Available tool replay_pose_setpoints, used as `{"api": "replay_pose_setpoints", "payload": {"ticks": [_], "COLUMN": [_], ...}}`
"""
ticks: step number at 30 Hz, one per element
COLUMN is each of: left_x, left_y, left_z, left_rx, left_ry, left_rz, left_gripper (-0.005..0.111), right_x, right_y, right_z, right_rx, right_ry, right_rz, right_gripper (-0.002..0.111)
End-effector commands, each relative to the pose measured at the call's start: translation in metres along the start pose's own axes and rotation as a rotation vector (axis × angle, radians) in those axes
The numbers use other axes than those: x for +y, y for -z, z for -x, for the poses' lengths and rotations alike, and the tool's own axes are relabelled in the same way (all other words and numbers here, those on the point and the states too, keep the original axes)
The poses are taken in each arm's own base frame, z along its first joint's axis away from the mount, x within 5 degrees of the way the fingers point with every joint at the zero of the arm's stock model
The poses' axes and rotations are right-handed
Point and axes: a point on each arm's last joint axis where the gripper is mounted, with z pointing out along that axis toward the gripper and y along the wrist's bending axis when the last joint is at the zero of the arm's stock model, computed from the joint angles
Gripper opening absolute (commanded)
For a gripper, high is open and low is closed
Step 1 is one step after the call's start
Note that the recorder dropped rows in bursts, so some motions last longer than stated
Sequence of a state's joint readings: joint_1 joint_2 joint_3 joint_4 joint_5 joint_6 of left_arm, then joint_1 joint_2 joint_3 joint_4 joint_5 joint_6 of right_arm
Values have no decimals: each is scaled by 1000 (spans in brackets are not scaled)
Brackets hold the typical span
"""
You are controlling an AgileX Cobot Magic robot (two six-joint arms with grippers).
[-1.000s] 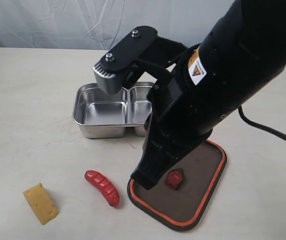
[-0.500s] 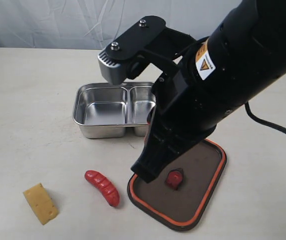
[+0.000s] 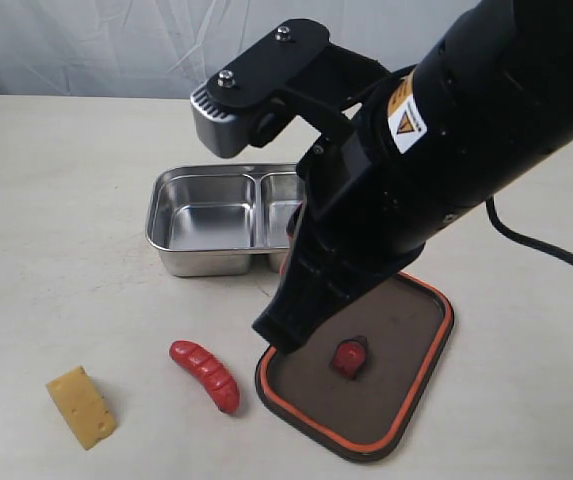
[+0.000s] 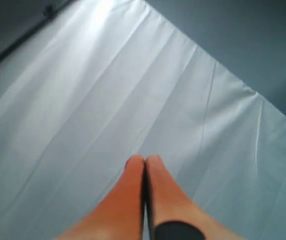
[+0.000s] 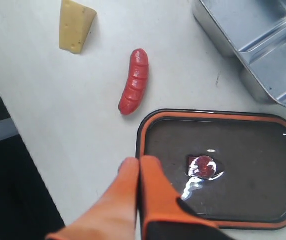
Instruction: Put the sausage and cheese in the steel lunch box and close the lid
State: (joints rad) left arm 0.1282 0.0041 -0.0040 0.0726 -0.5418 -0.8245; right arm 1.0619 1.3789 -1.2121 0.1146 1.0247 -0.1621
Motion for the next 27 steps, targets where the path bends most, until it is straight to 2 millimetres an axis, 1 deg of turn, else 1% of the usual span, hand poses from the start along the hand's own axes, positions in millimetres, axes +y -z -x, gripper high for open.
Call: {"api": "replay_pose_setpoints", "payload": {"ticks": [1, 2, 3, 4, 5, 6, 7, 8, 9, 10, 12, 14, 17, 18, 19, 21, 23, 24, 25, 27], "left_x": [-20, -26, -33, -33, -38, -39, -40, -41, -43, -41, -38, -33, -27, -25, -23, -19, -8, -2, 5, 18], "left_y": [-20, -32, -55, -64, -81, -93, -115, -124, -133, -143, -156, -170, -184, -190, -196, -210, -227, -235, -241, -248], "left_z": [3, 6, 8, 3, 0, -8, -21, -25, -28, -36, -44, -50, -57, -59, -59, -57, -48, -43, -38, -33], "left_rx": [219, 282, 389, 467, 580, 709, 886, 937, 972, 1019, 1068, 1099, 1110, 1107, 1102, 1059, 942, 891, 855, 835], "left_ry": [-102, -134, -202, -226, -294, -290, -188, -159, -142, -139, -139, -109, -65, -61, -93, -230, -479, -674, -921, -1244], "left_rz": [-10, 3, 4, -1, -46, -60, -85, -121, -153, -181, -225, -220, -206, -201, -199, -203, -146, -139, -155, -128], "left_gripper": [0, 0, 0, 0, 0, 0, 0, 0, 0, 0, 0, 0, 0, 0, 0, 0, 0, 0, 0, 0], "right_x": [-1, -1, -1, -2, -2, -2, -2, -2, -2, -2, -2, -3, -5, -5, -5, -5, -5, -5, -5, -5], "right_y": [3, 3, 3, 3, 3, 3, 3, 3, 3, 3, 3, 3, 3, 3, 3, 3, 3, 3, 3, 3], "right_z": [0, 0, 0, 0, 0, 0, 0, 0, 0, 0, -1, -1, -1, -1, -1, 0, 0, 0, 0, 0], "right_rx": [-16, -15, -15, -14, -14, -14, -14, -14, -14, -14, -11, -9, -9, -8, -8, -11, -11, -11, -11, -11], "right_ry": [-3, -2, 0, 2, 3, 4, 4, 4, 4, 4, 5, 11, 22, 23, 24, 25, 25, 26, 26, 26], "right_rz": [-8, -10, -13, -16, -17, -20, -20, -20, -20, -20, -21, -31, -48, -50, -51, -54, -54, -55, -55, -55], "right_gripper": [0, 0, 0, 0, 0, 0, 0, 0, 0, 0, 0, 0, 0, 0, 0, 0, 0, 0, 0, 0]}}
